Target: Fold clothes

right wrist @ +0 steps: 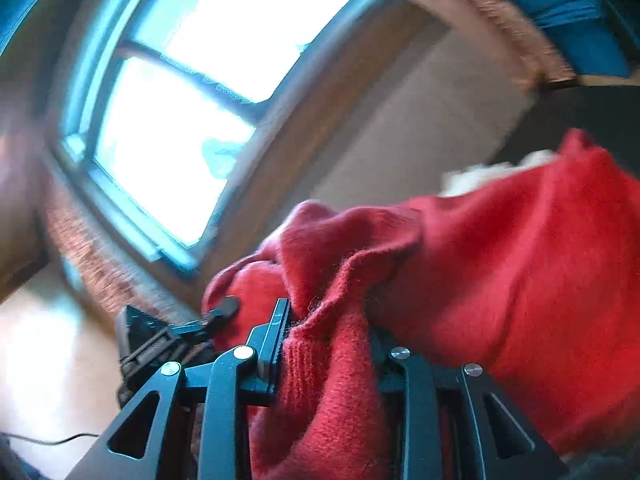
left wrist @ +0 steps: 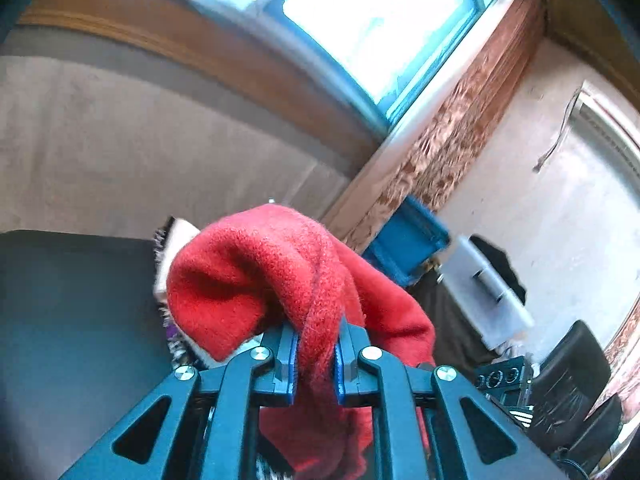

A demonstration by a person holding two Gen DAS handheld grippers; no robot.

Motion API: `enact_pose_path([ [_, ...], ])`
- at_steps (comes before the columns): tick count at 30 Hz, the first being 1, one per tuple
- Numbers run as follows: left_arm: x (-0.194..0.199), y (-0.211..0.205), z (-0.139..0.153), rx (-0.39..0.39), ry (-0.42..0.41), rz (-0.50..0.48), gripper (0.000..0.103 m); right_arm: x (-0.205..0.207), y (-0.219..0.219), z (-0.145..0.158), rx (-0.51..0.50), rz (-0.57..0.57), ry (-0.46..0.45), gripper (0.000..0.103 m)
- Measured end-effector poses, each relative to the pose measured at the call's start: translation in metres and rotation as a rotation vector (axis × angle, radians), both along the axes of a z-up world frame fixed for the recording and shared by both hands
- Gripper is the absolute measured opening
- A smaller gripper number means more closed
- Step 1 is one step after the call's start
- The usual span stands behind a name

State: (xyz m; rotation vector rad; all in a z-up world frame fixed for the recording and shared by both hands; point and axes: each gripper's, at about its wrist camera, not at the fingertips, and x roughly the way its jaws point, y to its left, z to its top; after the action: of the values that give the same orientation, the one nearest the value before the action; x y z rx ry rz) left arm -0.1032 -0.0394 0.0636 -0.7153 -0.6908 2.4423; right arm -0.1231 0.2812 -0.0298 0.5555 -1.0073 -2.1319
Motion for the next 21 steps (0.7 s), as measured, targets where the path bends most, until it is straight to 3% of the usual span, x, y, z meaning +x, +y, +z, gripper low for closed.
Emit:
enact_pose_path([
  [4,0.070,-0.059,0.007,0.020,0.013,0.114,0.012,0.025,-0.069,0.012,-0.073,0.206,0.035,0.032],
  [8,0.121,-0.142,-0.022,0.052,-0.122,0.271,0.012,0.064,-0.138,0.000,-0.177,0.376,-0.032,0.033],
  [12,0.180,-0.211,-0.054,-0.033,-0.237,0.400,0.011,0.087,-0.174,-0.002,-0.266,0.396,-0.100,0.033],
  [15,0.218,-0.243,-0.067,-0.085,-0.265,0.463,0.010,0.109,-0.198,0.005,-0.337,0.403,-0.124,0.033],
  [20,0.260,-0.276,-0.099,-0.145,-0.361,0.460,0.011,0.131,-0.229,0.036,-0.271,0.398,-0.064,0.033],
  [21,0.264,-0.279,-0.109,-0.171,-0.401,0.472,0.011,0.134,-0.233,0.037,-0.234,0.400,-0.063,0.039],
])
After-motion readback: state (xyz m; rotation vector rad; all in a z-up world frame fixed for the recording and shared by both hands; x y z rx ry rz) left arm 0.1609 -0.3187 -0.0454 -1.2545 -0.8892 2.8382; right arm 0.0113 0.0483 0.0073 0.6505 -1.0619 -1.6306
